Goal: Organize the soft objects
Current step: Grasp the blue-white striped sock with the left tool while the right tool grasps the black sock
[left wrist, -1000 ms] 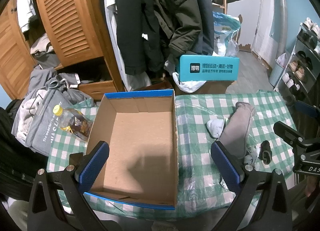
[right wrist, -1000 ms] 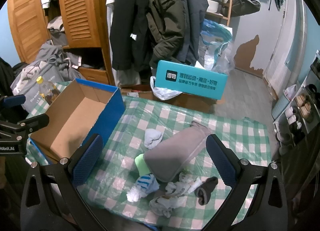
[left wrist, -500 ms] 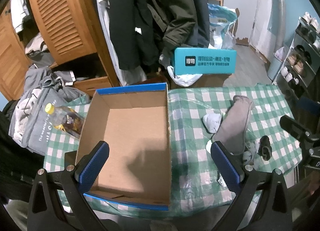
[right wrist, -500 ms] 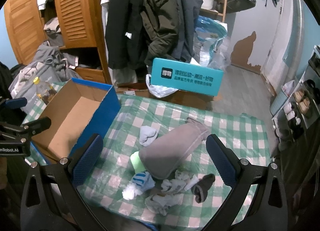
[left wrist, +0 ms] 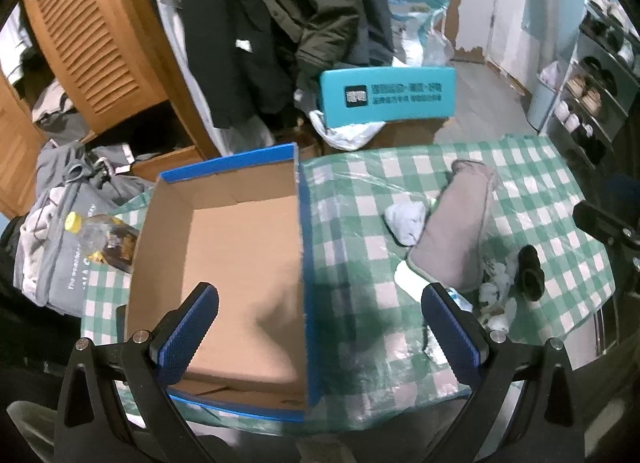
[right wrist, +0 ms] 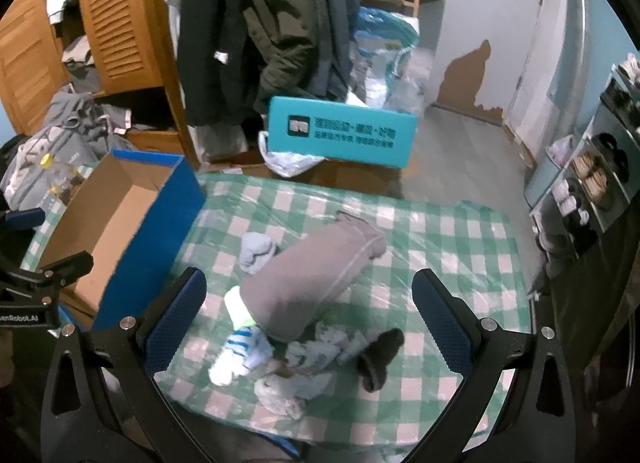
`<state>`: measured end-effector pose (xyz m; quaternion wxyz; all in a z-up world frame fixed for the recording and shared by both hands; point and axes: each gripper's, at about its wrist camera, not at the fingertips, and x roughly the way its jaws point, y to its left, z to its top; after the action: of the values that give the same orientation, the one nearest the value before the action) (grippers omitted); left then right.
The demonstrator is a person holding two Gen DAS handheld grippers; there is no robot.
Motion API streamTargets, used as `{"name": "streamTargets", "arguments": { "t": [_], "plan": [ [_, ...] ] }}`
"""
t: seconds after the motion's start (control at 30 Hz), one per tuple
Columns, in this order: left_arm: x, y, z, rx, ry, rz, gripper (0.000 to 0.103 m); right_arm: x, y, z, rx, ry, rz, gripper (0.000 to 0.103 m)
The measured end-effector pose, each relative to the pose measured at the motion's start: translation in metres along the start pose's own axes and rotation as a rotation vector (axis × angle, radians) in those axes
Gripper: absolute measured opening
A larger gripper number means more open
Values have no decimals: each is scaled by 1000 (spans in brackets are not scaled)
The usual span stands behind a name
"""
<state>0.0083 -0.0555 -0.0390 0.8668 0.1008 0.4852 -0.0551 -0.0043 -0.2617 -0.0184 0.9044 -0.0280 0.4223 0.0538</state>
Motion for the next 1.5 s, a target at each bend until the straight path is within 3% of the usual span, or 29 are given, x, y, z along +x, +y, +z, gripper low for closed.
{"name": "streamTargets", "arguments": {
  "t": [0.87,1.5],
  "plan": [
    [71,-69,-13,91,173,-41,102,62,-88,-49,183,219,-74,101],
    [125,-96,-24,118,288,-75,102,134,-93,-85,187,426,-84,96]
  ]
}}
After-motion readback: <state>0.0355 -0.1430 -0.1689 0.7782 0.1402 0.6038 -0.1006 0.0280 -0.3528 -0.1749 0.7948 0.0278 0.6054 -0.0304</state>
